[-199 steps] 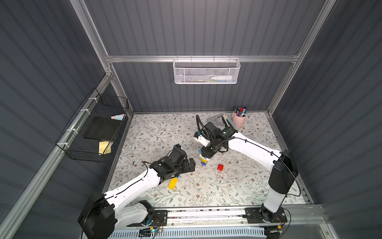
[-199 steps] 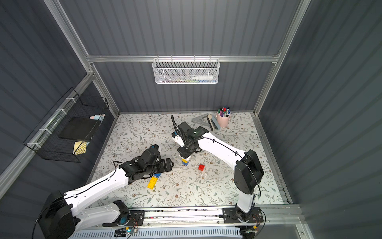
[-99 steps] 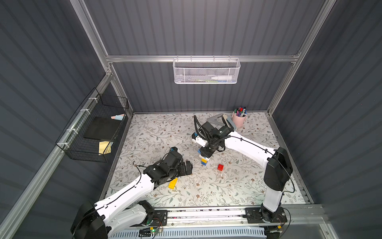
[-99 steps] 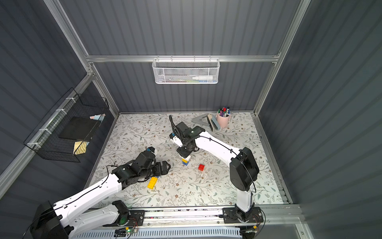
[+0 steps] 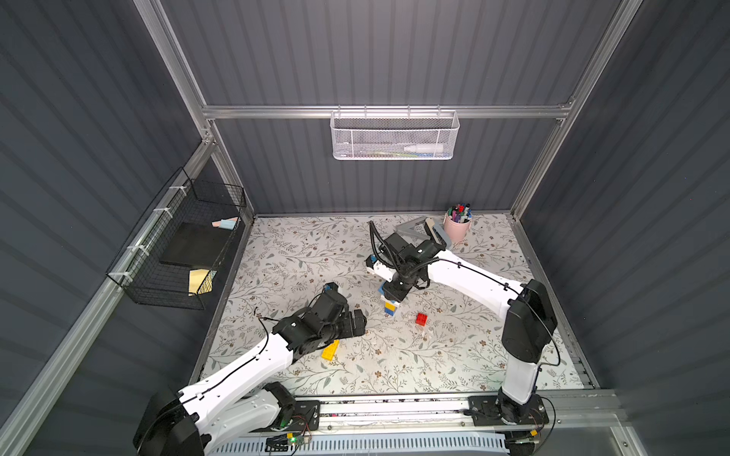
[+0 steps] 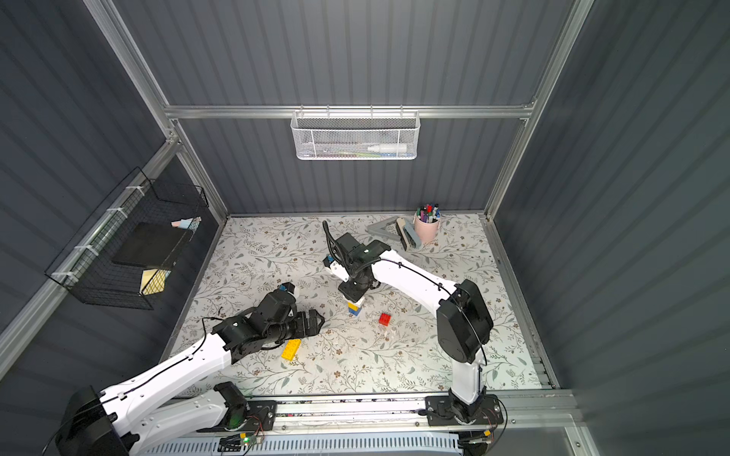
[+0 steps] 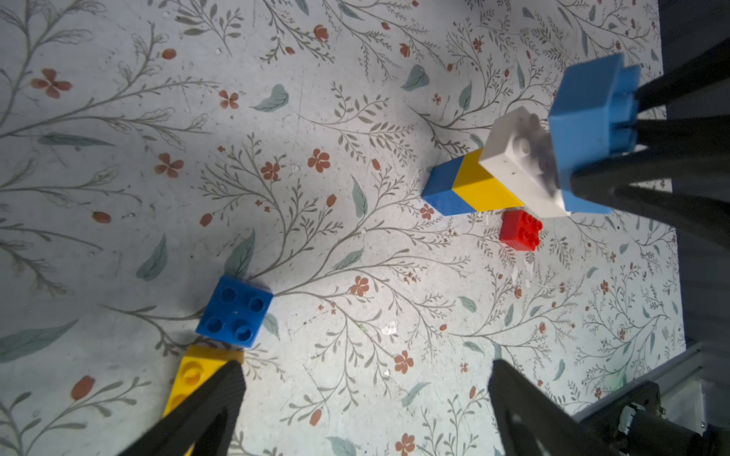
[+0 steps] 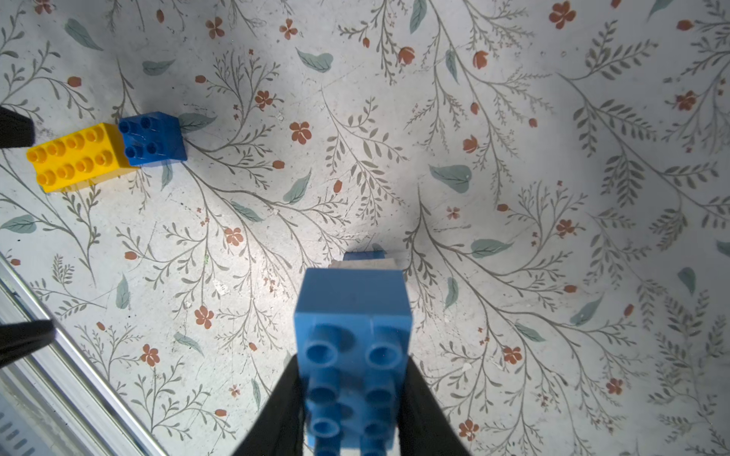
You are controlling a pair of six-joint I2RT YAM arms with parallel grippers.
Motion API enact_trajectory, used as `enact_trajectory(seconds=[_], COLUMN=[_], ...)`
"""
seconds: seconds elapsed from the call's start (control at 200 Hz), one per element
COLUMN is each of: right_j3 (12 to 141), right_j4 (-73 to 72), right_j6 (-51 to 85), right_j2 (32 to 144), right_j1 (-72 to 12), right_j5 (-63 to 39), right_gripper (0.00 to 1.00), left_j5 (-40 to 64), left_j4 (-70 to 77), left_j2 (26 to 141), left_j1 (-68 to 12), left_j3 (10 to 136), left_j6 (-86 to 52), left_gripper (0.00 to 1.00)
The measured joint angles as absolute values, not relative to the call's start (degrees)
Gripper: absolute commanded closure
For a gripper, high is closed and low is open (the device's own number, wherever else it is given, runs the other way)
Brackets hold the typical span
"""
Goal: Assemble a spoon with lego
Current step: Assemble the lego brick with the lego brick.
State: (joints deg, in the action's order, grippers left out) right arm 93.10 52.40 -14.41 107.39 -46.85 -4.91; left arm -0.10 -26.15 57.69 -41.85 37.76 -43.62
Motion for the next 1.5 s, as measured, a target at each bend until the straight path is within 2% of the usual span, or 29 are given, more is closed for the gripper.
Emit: enact_trajectory(seconds=[1.501], right_j3=[99.04], right_j4=[56.42], right_j6=[-15.31], right_j2=[113.54], right_j1=[-46.39], right_j5=[-5.41], right_gripper=[0.89], left_j5=[-1.74], left_j4=[-27.57], left_j2=[56.86], left_j1=[-41.85], left_j3=[37.74], left_j6=[-42.96], left_gripper=[0.01])
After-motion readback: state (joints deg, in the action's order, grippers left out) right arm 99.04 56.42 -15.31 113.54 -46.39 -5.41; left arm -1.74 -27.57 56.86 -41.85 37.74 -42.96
